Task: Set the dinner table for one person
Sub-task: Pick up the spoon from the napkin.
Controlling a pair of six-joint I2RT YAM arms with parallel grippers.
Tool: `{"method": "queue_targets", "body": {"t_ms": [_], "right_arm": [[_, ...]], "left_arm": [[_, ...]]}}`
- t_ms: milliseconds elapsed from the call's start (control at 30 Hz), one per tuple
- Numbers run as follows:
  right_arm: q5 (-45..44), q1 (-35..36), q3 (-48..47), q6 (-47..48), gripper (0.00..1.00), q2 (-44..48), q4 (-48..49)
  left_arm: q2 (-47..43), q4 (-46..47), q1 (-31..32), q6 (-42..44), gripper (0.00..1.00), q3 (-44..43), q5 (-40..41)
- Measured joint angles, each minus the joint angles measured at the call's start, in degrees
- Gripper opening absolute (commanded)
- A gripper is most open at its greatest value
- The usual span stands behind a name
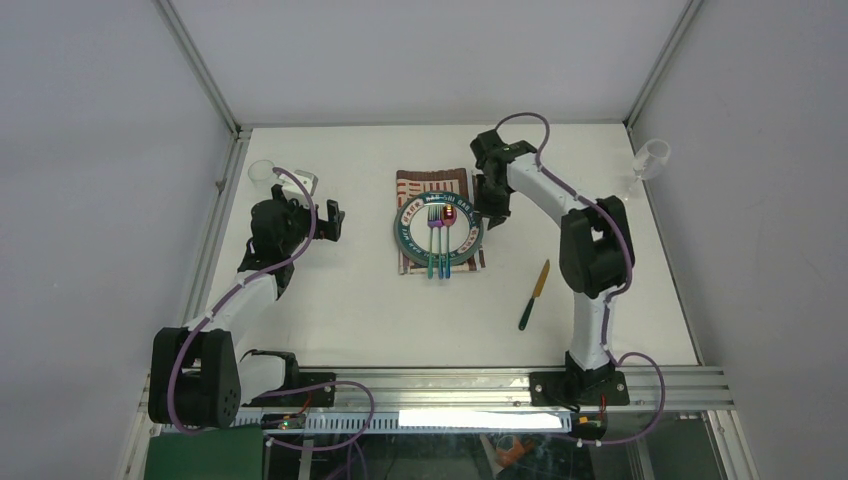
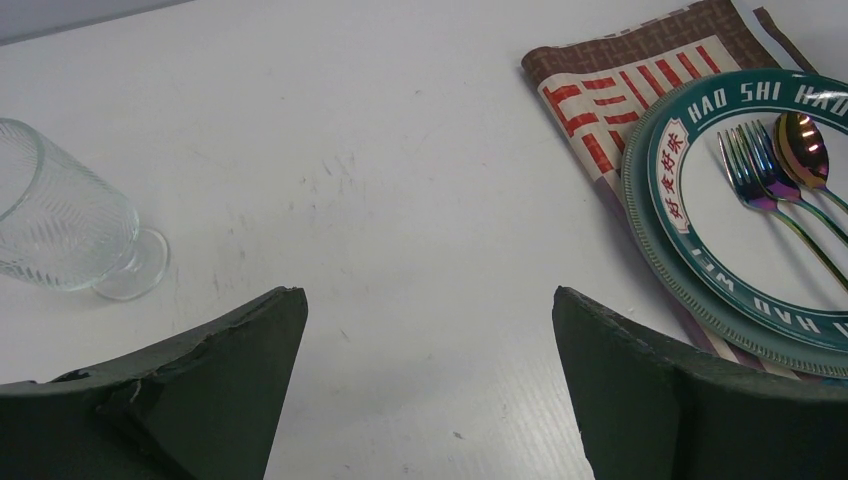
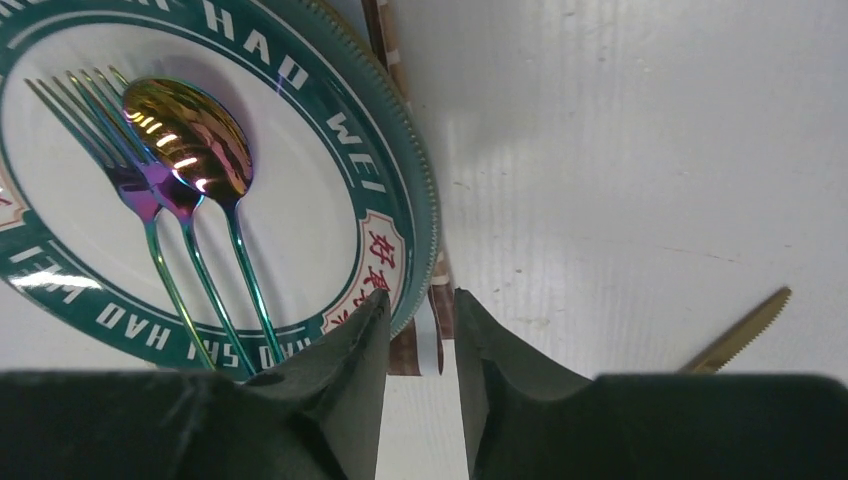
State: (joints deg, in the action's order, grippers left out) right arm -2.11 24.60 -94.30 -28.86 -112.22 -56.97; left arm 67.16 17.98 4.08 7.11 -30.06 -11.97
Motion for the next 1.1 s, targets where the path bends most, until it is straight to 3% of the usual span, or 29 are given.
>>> {"method": "queue_targets", "body": {"t_ms": [300,1100], "right_arm": [[0.7,5.4,-4.4,0.3,0.32,-5.5,-1.6],[3.1,9.6,-13.4,0.3,0.26,-13.6,-3.3]], "left_arm": [[0.0,0.0,0.0,0.1,0.99,0.0,0.0],[0.0,0.0,0.0,0.4,0.99,0.0,0.0]]}}
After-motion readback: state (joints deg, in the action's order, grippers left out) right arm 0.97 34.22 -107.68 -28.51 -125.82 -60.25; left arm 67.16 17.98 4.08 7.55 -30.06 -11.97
